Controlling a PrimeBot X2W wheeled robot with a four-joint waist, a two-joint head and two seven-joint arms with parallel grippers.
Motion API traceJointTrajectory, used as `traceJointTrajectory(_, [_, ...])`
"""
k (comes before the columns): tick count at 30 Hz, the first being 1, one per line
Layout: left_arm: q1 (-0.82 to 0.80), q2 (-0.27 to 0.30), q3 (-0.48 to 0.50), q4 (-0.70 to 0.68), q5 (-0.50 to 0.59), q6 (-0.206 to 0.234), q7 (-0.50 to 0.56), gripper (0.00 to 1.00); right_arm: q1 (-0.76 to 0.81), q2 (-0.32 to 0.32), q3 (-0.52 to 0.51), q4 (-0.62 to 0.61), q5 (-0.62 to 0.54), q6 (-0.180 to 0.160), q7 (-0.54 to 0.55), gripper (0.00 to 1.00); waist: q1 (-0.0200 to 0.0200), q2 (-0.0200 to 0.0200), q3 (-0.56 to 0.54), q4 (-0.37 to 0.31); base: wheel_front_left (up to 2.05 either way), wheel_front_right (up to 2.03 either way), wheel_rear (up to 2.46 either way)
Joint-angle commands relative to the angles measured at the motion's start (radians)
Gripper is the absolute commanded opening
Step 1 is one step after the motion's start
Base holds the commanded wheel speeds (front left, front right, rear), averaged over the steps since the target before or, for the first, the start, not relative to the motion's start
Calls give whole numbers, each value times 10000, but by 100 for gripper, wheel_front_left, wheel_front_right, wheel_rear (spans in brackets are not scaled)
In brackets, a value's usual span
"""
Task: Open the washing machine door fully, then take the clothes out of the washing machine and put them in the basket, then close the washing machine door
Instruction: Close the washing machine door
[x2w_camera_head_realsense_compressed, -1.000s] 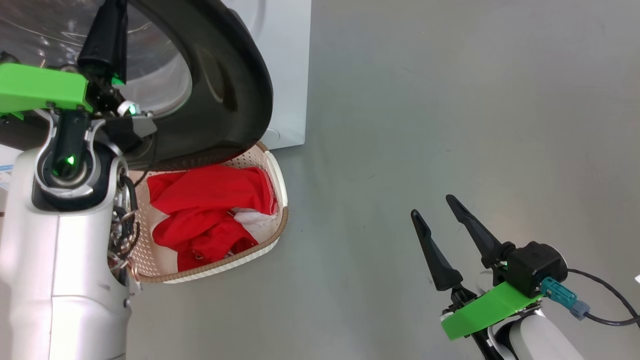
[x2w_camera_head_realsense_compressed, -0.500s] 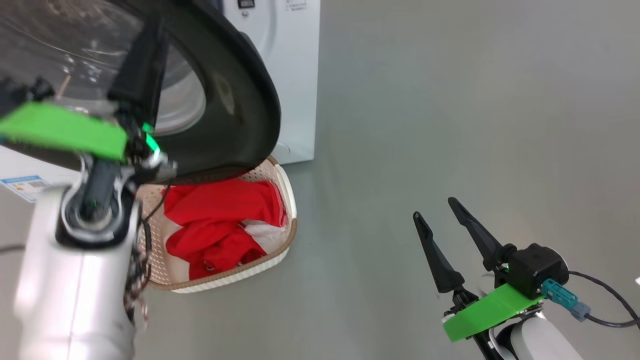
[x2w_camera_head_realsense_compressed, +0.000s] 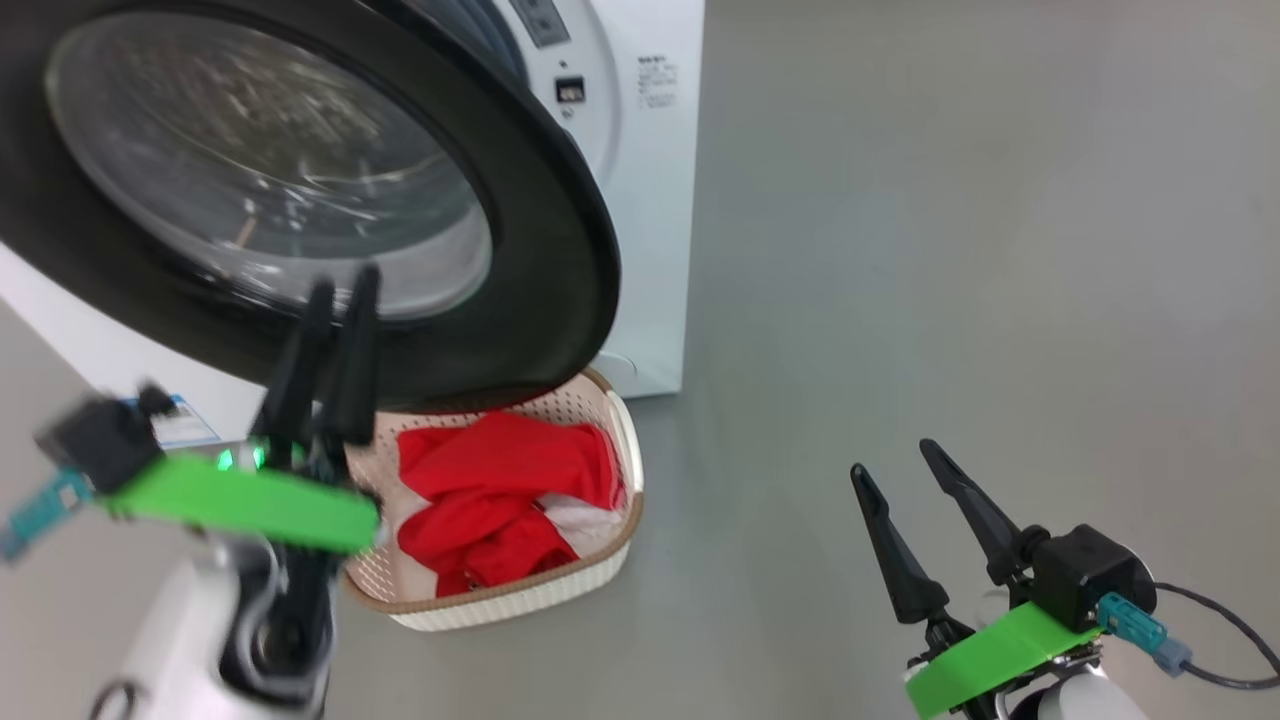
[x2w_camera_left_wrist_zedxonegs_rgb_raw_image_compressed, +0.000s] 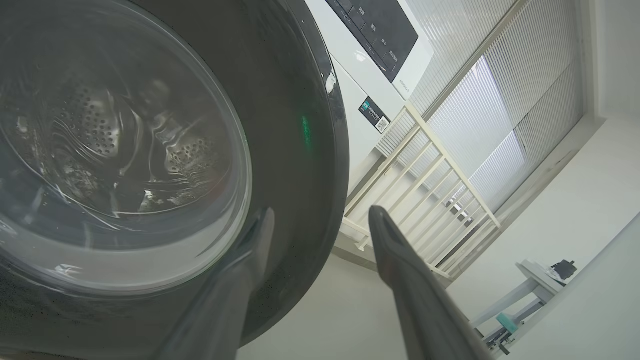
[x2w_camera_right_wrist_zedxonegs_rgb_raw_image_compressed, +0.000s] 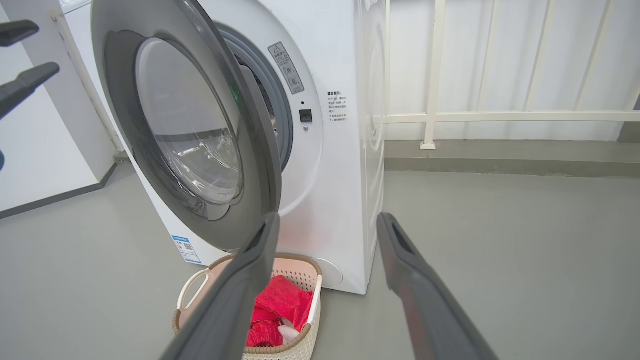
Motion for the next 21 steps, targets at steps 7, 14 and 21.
traceJointTrajectory(7, [1421,584,219,-179,2280,373,-896,100,333,-29,12,-251,107,63,-65,100,-1,0,-882,435,0,0,0])
traceJointTrajectory(14, [2766,201,1269,-916,4570,623,-948,100,511,16,-158,-297,16,63,-65,100,-1,0,-1218,485,0,0,0])
traceJointTrajectory(21, [4028,-38,1980,-1094,6476,613,-950,100,617,39,-398,-445,-45,63,-65,100,-1,0,-1440,513,0,0,0])
